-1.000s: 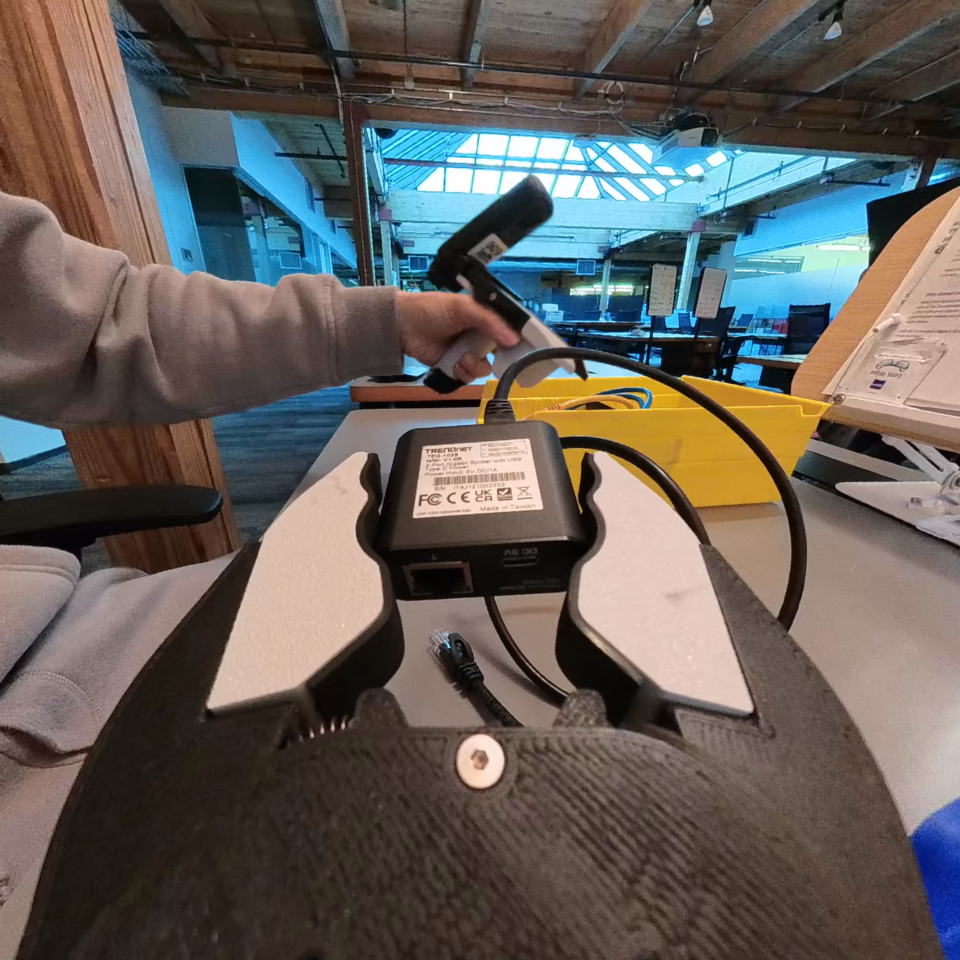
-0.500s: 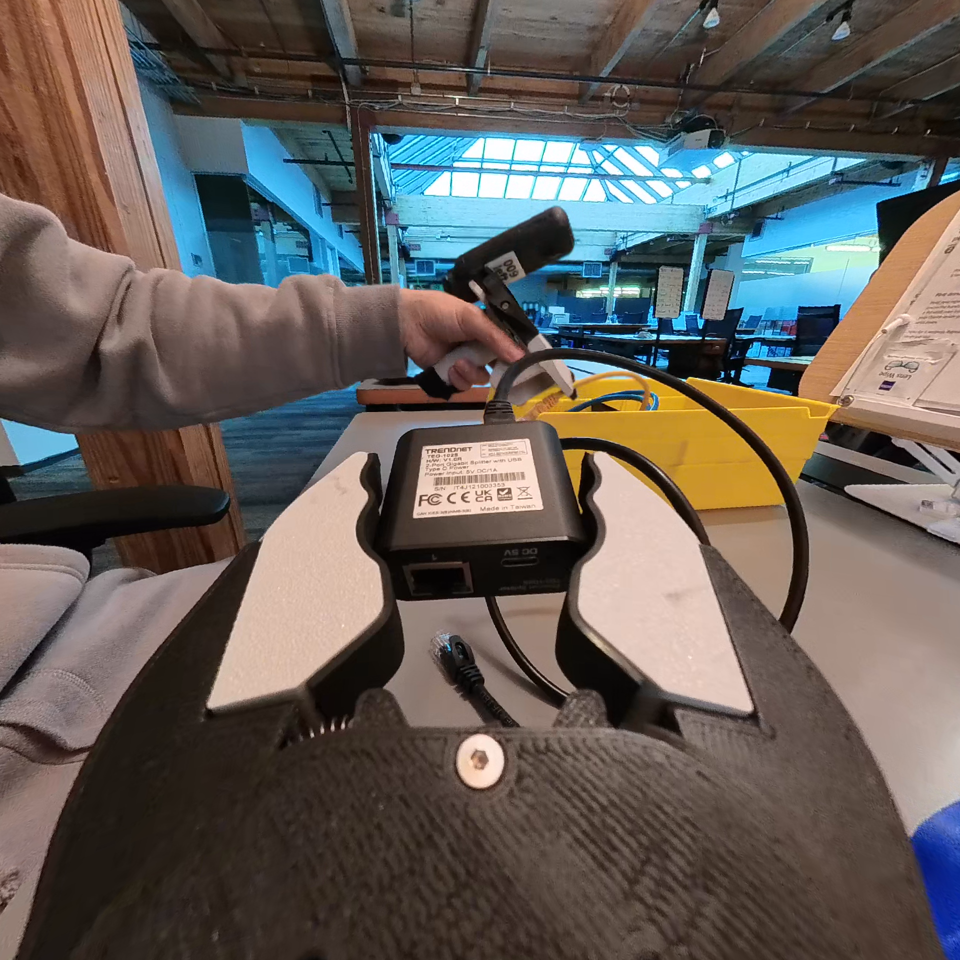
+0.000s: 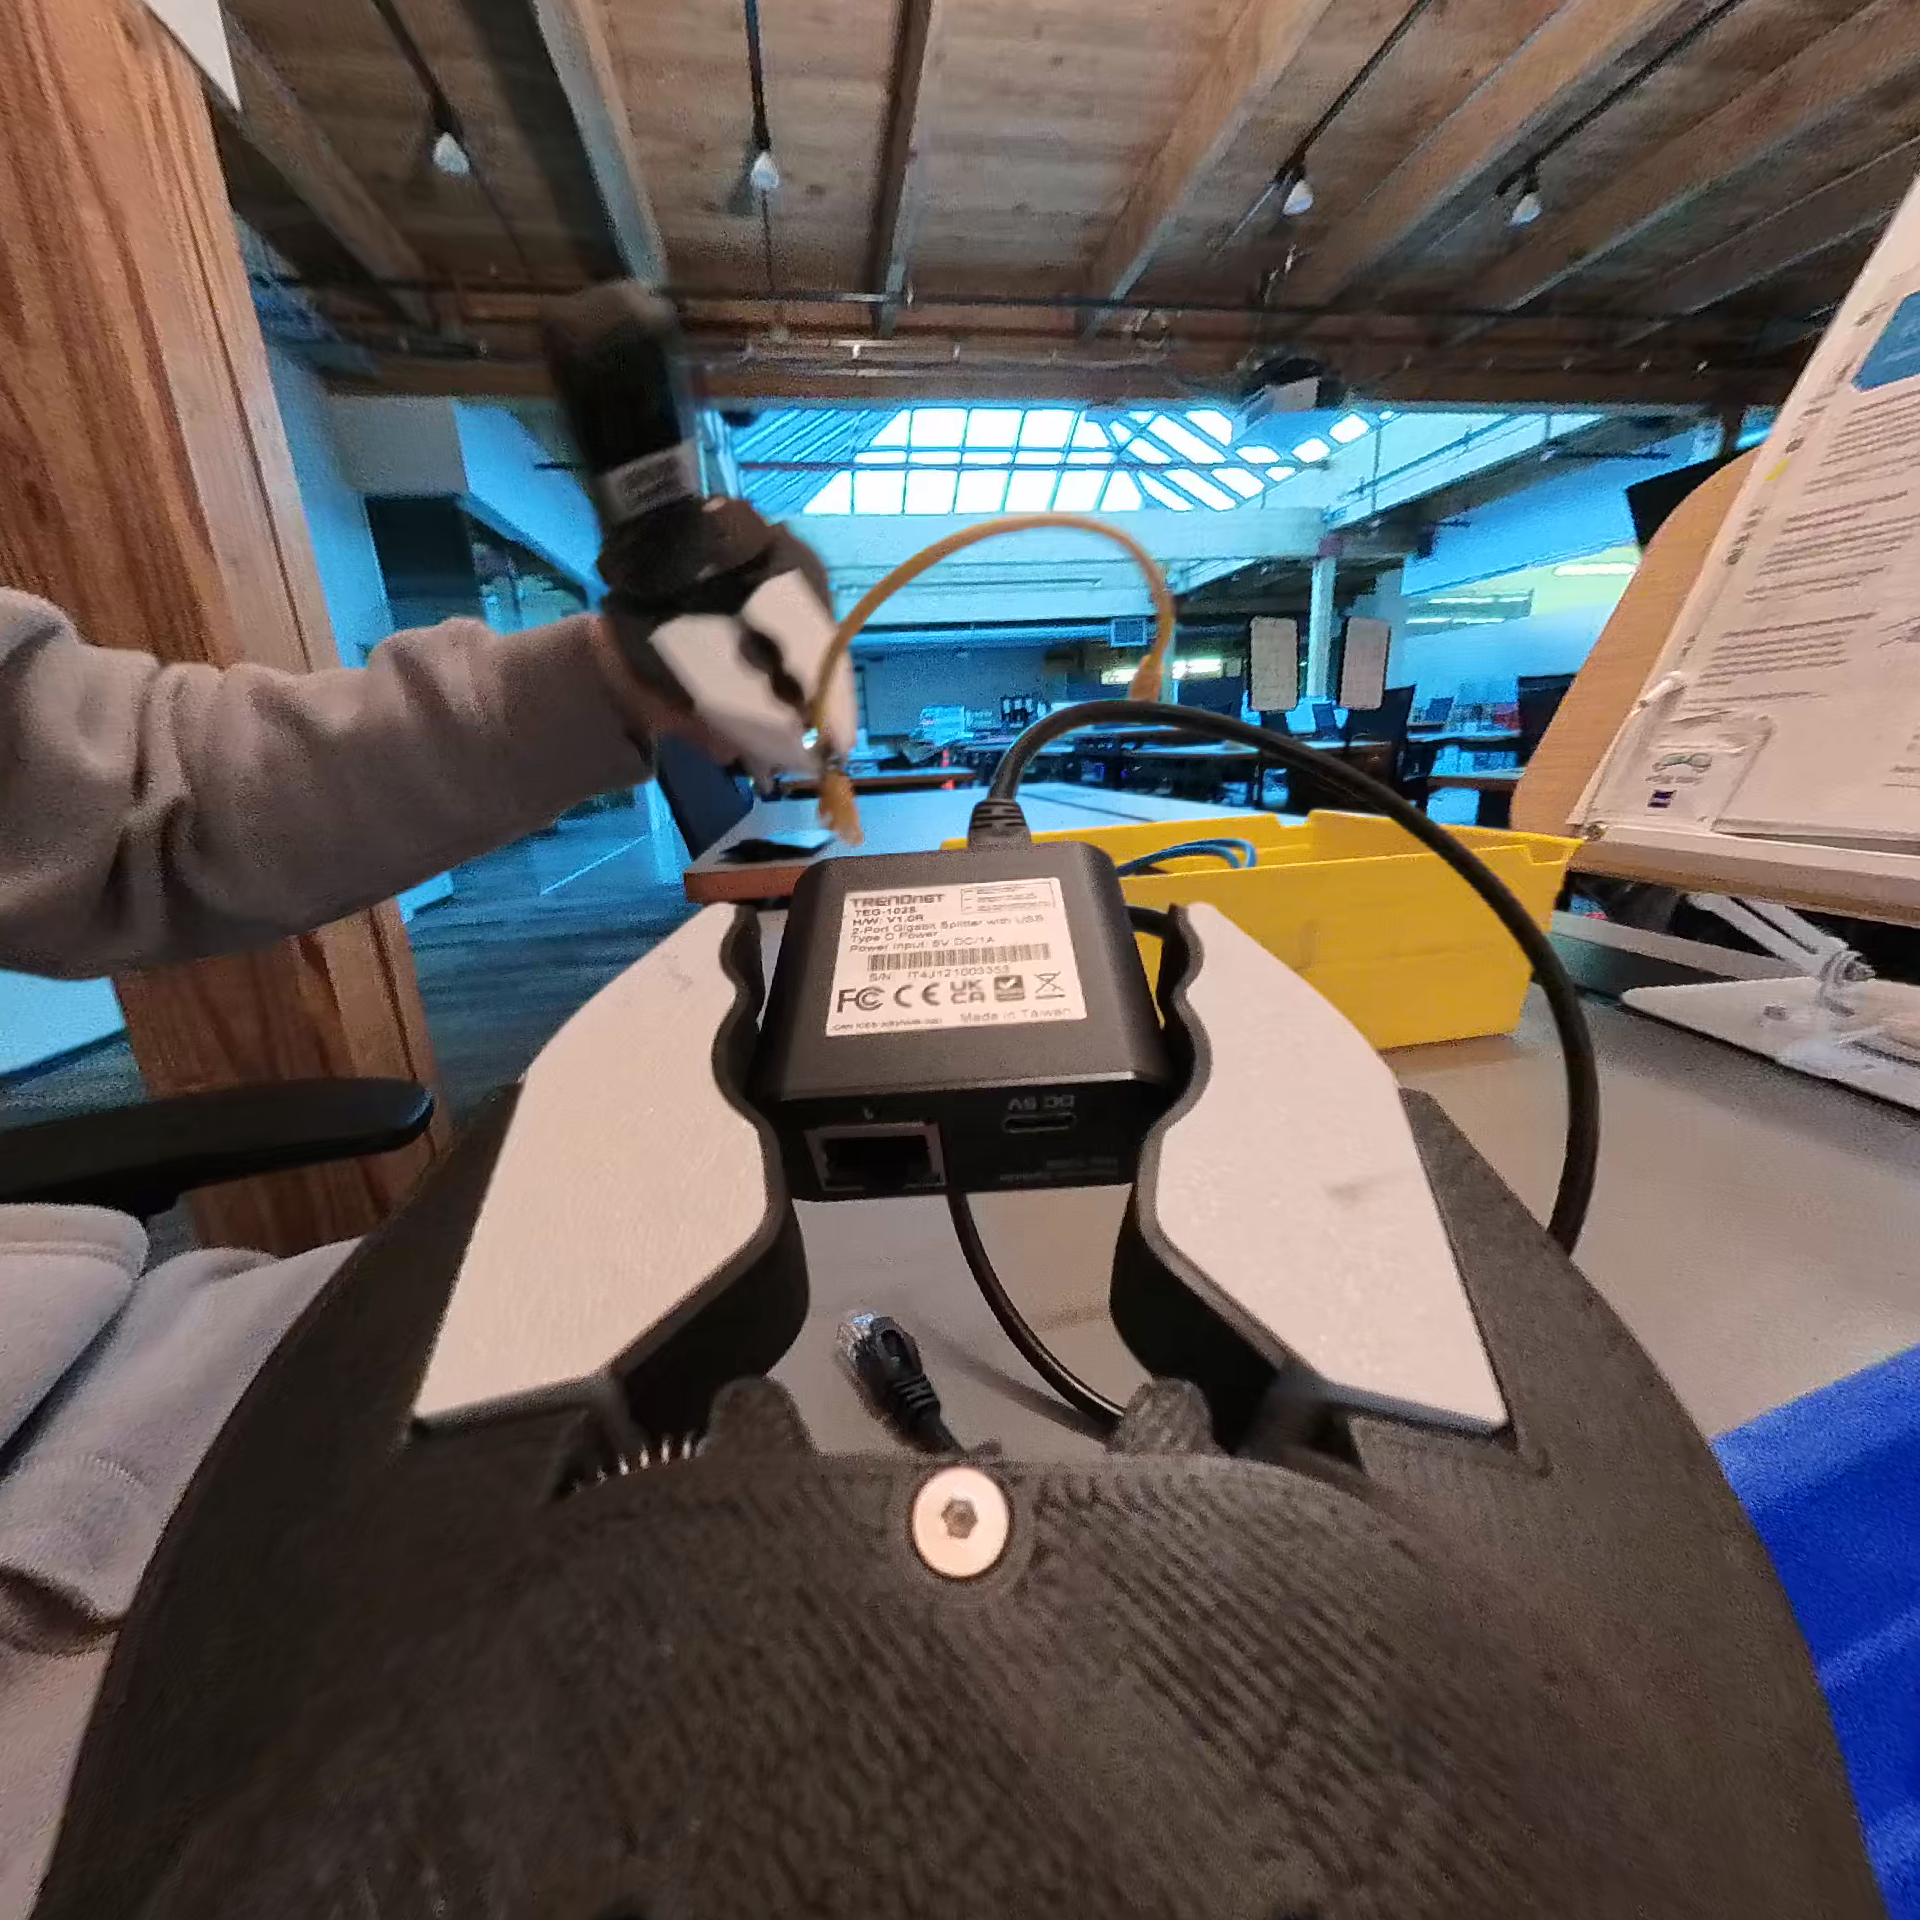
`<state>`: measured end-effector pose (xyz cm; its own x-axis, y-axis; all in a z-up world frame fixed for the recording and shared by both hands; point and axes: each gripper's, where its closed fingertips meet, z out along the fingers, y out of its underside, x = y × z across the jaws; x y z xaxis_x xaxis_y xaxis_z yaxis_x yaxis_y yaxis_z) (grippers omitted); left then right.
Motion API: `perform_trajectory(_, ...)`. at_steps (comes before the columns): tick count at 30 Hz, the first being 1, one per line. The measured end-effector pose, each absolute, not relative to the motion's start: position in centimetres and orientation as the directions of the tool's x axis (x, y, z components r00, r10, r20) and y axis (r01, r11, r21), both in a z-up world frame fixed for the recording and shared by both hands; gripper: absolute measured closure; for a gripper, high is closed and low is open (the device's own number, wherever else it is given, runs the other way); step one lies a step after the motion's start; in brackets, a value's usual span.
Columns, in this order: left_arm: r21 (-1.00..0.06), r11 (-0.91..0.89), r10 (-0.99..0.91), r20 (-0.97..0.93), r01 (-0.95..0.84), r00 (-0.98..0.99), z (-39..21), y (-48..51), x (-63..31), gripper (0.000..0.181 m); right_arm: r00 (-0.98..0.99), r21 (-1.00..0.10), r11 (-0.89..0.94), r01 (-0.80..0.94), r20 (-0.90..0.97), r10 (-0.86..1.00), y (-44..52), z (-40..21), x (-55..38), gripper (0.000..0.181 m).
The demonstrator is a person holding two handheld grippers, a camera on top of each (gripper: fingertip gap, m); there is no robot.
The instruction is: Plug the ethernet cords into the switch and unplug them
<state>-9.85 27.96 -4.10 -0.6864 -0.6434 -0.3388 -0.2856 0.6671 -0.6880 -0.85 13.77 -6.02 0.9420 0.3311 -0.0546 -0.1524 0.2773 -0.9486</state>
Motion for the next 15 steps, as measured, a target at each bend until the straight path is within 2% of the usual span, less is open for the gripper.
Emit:
perform_trajectory(2,-0.528,0.838,-0.439,-0.502,-0.138,-0.745,-6.7,25.9,-11.2,0.177,0.949,-0.944,0.296,-0.146,-0.049,0.312,13.6,-5.9,-0.7,0.107)
perform_trajectory(3,-0.454,0.885,-0.356,-0.523,-0.1,-0.774,-8.5,25.1,-12.1,0.177,0.951,-0.943,0.3,-0.144,-0.047,0.307,13.6,-5.9,-0.6,0.107)
perform_trajectory(5,-0.348,0.935,-0.24,-0.488,-0.065,-0.839,-12.2,24.2,-14.1,0.177,0.953,-0.938,0.313,-0.146,-0.048,0.301,13.5,-5.8,-0.5,0.107)
perform_trajectory(10,0.013,1.0,0.017,-0.451,0.013,-0.892,-18.2,28.5,-17.3,0.177,0.948,-0.938,0.313,-0.148,-0.044,0.315,13.4,-5.8,-0.6,0.107)
perform_trajectory(13,0.072,0.997,0.029,-0.488,-0.008,-0.872,-18.7,31.3,-17.4,0.177,0.947,-0.94,0.311,-0.144,-0.04,0.318,13.4,-5.8,-0.7,0.107)
perform_trajectory(15,0.062,0.992,-0.057,-0.53,-0.106,-0.846,-18.3,33.2,-17.0,0.158,0.948,-0.94,0.308,-0.143,-0.04,0.317,13.5,-5.8,-0.7,0.107)
